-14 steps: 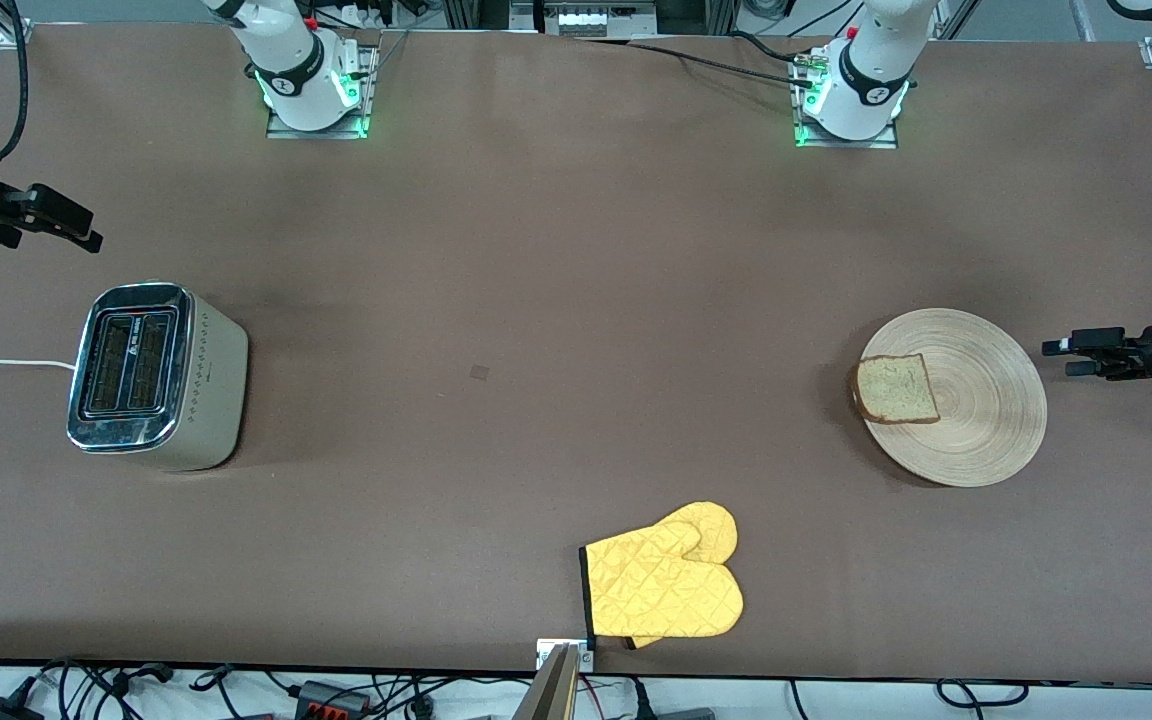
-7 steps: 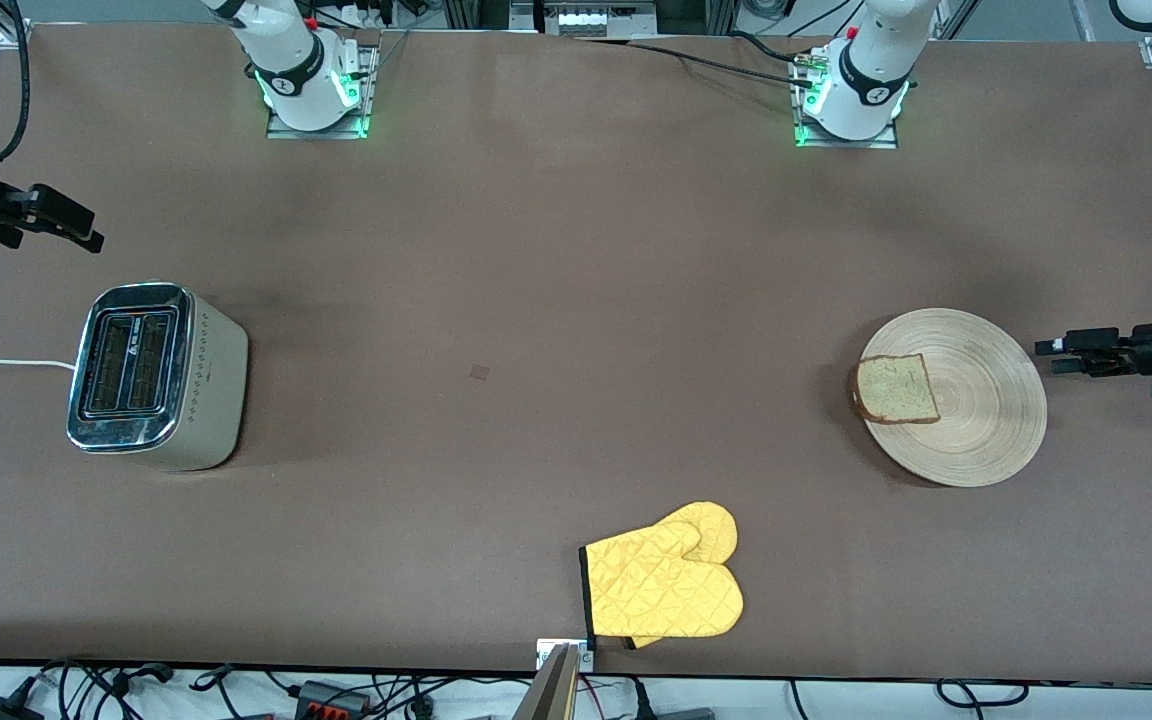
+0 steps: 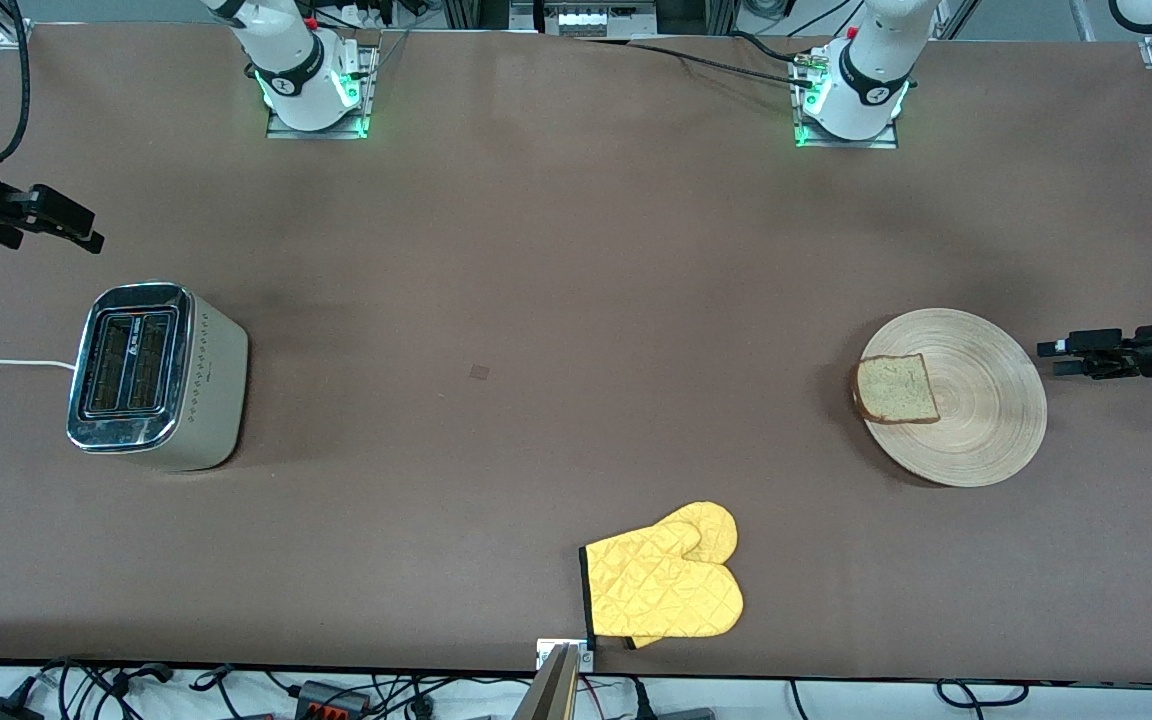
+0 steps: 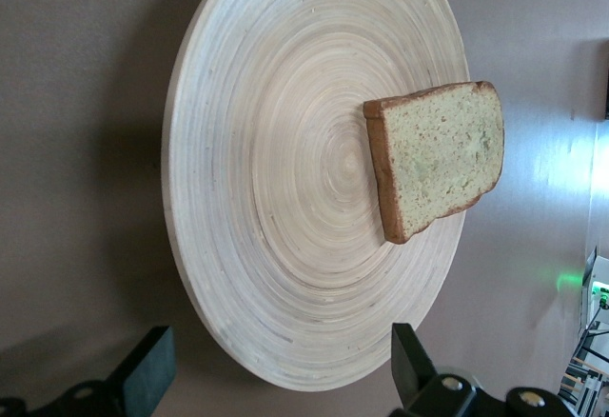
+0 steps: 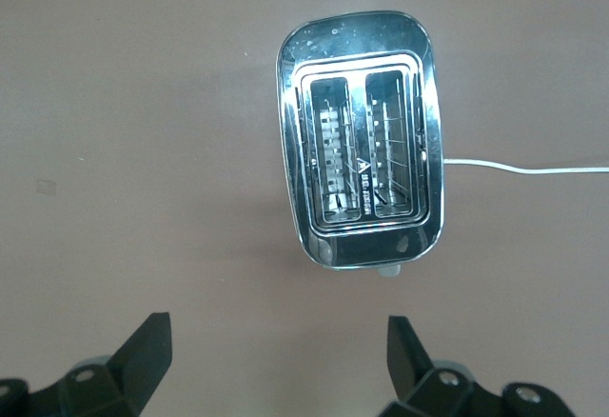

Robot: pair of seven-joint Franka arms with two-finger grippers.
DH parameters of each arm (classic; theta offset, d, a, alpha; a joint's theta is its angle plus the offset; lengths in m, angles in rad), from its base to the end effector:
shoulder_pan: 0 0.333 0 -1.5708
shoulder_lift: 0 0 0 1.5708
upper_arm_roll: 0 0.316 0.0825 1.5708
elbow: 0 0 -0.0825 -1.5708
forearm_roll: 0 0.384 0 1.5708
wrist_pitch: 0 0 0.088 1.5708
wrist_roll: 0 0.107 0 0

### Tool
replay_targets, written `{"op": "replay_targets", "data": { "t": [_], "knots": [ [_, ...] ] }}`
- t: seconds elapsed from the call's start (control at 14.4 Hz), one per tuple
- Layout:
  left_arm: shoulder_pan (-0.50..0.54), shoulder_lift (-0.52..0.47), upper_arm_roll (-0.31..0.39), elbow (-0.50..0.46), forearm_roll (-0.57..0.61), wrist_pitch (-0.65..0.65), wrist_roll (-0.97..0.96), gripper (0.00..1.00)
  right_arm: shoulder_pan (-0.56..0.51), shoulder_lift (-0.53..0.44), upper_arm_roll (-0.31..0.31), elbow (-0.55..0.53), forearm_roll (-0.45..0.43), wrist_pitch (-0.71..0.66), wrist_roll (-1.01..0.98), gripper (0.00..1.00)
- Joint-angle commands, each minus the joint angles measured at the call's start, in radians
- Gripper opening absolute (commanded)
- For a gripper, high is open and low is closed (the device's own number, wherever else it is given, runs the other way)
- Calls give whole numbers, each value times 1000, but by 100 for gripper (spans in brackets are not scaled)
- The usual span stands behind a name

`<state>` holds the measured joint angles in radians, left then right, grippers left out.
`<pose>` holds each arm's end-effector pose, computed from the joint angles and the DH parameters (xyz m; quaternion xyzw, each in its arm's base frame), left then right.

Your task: Move plate and put bread in toaster

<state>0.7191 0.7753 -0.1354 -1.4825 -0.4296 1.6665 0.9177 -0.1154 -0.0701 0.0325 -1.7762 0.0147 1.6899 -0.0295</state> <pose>0.5588 0.3344 0.1977 0.9247 -0.0695 -0.0374 0.3723 0.5364 -0.0426 0.5755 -0.9996 0.0277 0.0078 0.0066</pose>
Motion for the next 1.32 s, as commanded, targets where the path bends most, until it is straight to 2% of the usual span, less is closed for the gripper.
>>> {"op": "replay_targets", "data": {
  "t": [0.0, 0.28, 0.35, 0.56, 0.69, 0.83, 0.97, 1.11, 1.25],
  "knots": [
    [26, 62, -3, 37, -32, -22, 82, 100, -3, 9, 4, 14, 5, 1, 7, 100],
    [26, 73, -4, 34, -61, -24, 89, 100, -3, 13, 4, 15, 5, -1, 7, 100],
    [26, 74, -4, 34, -61, -25, 96, 94, -3, 13, 4, 15, 5, 1, 7, 100],
    [26, 76, -6, 36, -64, -27, 109, 59, -3, 15, 4, 15, 7, 4, 7, 100],
    [26, 76, -7, 36, -64, -27, 112, 41, -3, 15, 4, 15, 7, 4, 7, 100],
    [25, 78, -7, 36, -64, -27, 124, 27, -3, 15, 4, 15, 7, 4, 7, 100],
    [26, 76, -9, 37, -64, -27, 124, 22, -3, 16, 4, 15, 7, 7, 7, 100],
    [28, 76, -10, 37, -66, -30, 122, 9, -3, 15, 4, 15, 5, 5, 7, 100],
    [29, 78, -10, 37, -96, -63, 122, 1, -3, 13, 4, 15, 5, -6, 5, 100]
  ]
}}
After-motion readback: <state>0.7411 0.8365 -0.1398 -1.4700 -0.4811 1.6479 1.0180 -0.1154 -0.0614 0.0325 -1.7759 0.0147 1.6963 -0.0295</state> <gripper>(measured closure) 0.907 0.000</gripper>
